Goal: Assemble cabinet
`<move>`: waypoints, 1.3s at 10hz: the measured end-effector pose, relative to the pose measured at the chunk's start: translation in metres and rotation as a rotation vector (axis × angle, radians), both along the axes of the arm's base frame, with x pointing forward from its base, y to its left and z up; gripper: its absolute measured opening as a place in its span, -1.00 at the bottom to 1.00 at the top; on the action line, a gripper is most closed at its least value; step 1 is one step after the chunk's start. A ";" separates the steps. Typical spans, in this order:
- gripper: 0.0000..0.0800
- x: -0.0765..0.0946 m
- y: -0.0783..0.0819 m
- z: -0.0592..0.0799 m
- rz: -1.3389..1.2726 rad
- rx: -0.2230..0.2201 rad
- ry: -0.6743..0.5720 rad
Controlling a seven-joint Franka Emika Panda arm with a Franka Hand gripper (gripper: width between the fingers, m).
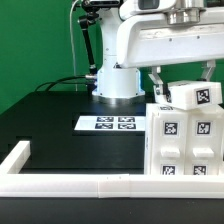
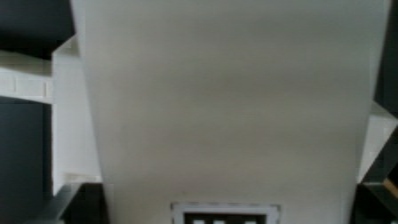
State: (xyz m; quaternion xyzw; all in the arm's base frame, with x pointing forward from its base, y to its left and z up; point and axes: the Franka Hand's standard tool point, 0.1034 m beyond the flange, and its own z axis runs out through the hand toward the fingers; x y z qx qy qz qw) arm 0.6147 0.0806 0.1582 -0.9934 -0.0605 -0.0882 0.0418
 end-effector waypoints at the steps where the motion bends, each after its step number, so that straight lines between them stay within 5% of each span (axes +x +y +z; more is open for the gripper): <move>1: 0.40 0.000 0.001 0.000 -0.117 0.020 0.012; 9: 0.40 -0.001 0.002 0.000 -0.599 0.108 0.060; 13: 0.40 -0.006 0.006 0.000 -1.123 0.220 0.091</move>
Offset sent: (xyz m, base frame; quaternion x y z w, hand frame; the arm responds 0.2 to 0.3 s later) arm 0.0000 0.0000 0.0000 0.0000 0.0000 0.1296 0.9916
